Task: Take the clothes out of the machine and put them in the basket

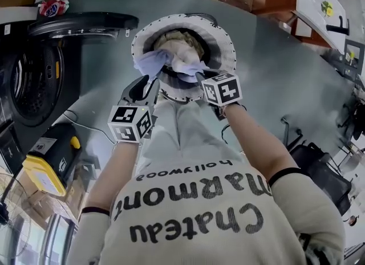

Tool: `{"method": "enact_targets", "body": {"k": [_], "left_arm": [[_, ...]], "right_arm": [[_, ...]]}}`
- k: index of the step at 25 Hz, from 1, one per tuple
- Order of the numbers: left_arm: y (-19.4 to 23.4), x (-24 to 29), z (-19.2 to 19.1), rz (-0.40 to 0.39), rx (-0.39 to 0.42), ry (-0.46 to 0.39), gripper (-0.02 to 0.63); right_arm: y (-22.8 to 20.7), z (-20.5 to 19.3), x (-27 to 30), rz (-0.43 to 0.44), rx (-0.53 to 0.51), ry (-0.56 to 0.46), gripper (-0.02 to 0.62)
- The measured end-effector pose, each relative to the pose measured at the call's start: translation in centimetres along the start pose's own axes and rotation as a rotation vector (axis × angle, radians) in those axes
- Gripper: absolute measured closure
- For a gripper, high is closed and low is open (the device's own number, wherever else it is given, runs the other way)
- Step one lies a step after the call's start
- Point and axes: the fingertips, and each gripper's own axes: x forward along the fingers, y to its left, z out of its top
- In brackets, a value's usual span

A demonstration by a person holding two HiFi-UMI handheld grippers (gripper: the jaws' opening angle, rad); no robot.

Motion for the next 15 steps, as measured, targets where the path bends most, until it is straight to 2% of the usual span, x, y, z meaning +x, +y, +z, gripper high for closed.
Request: {"method": "enact_targets", "body": {"k": [8, 15], "left_arm": [[1.0, 3.6, -1.2, 0.001, -0.022, 0.008, 0.492], [0.7, 6.6, -3.2, -0.029, 0.008, 0.029, 0.487]], "right_arm": [[-2.3, -0.1, 4.1, -0.011, 0.035, 0.006, 0.557], [-3.5, -1.3, 8.3, -0.003, 0.072, 0.02, 0.557]]}}
